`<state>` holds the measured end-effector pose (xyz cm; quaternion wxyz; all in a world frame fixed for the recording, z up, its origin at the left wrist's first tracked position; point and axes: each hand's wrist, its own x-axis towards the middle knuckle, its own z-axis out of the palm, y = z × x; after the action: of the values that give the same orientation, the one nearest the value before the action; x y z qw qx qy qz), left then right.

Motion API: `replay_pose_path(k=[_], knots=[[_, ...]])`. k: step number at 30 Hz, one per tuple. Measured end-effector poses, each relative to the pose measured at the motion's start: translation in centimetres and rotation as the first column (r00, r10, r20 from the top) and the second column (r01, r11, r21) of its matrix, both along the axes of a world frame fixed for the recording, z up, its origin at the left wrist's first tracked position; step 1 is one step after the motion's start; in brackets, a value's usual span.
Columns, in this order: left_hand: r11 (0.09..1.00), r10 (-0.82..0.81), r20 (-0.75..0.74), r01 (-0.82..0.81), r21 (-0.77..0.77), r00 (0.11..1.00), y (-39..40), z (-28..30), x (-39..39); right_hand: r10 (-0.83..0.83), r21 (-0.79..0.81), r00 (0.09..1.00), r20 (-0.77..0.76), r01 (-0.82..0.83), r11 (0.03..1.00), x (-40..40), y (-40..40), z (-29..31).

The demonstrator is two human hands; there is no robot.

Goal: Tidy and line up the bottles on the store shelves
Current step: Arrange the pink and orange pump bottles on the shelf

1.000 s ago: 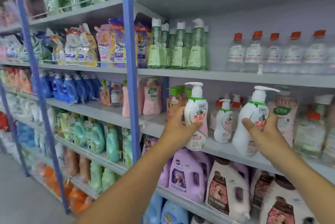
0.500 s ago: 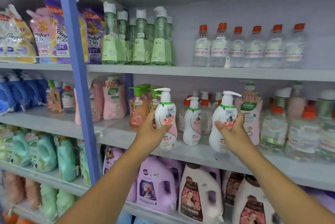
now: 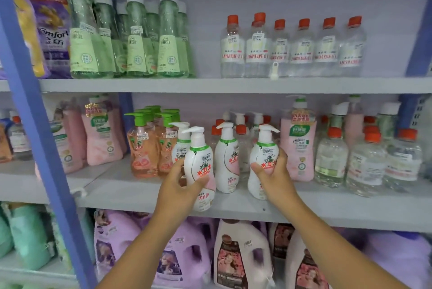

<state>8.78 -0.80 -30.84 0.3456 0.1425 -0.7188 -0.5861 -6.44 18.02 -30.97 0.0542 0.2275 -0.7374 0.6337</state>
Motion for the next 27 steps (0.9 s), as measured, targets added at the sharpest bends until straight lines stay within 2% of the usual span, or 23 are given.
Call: replay_pose_path(k=[5,7,9,12,13,15,16,17,20,23,25,27], knots=[[0.998,0.012,0.029,-0.01,-0.062,1.0,-0.4,-0.4,-0.9,-0.037,0.038,0.998,-0.051,0.039,0.999,-1.0,-1.1,-0.7],[0.996,0.035,0.043,-0.031,-0.089,0.998,-0.4,-0.5,-1.2,-0.054,0.092,0.996,-0.073,0.061,0.994,-1.5,-1.4,-1.2],[0.988,0.062,0.061,-0.053,-0.145,0.996,-0.1,-0.7,-1.6,-0.078,0.211,0.993,-0.09,0.096,0.973,-1.9,-1.8,-2.1],[0.959,0.126,0.074,-0.102,-0.266,0.989,0.4,-0.8,-2.0,-0.2,0.443,0.953,-0.227,0.284,0.85,-1.8,-2.2,-3.1],[0.921,0.191,0.099,-0.144,-0.362,0.977,0.5,-0.7,-2.0,-0.234,0.472,0.928,-0.291,0.352,0.808,-1.7,-2.2,-3.4],[0.744,0.394,0.13,-0.233,-0.627,0.91,0.6,-0.7,-2.3,-0.237,0.45,0.919,-0.314,0.364,0.816,-1.6,-1.9,-3.5],[0.664,0.458,0.122,-0.248,-0.705,0.881,0.7,-0.7,-2.4,-0.229,0.432,0.929,-0.291,0.341,0.835,-1.7,-1.7,-3.5],[0.635,0.48,0.122,-0.248,-0.732,0.869,0.7,-0.5,-2.6,-0.218,0.427,0.941,-0.259,0.314,0.848,-1.8,-1.6,-3.5],[0.701,0.442,0.191,-0.205,-0.683,0.876,0.0,-0.3,-3.3,-0.17,0.388,0.972,-0.16,0.22,0.895,-1.8,-1.0,-3.4],[0.76,0.438,0.293,-0.175,-0.626,0.85,-0.8,-0.5,-3.3,-0.134,0.209,0.99,-0.035,0.138,0.968,-2.1,1.3,-2.3],[0.774,0.485,0.285,-0.255,-0.579,0.827,0.2,-0.5,-2.8,-0.246,0.063,0.968,-0.049,0.248,0.967,-2.8,4.4,-0.7],[0.768,0.522,0.188,-0.363,-0.528,0.832,2.9,0.1,-2.2,-0.39,-0.023,0.911,-0.132,0.391,0.92,-4.3,7.8,2.0]])
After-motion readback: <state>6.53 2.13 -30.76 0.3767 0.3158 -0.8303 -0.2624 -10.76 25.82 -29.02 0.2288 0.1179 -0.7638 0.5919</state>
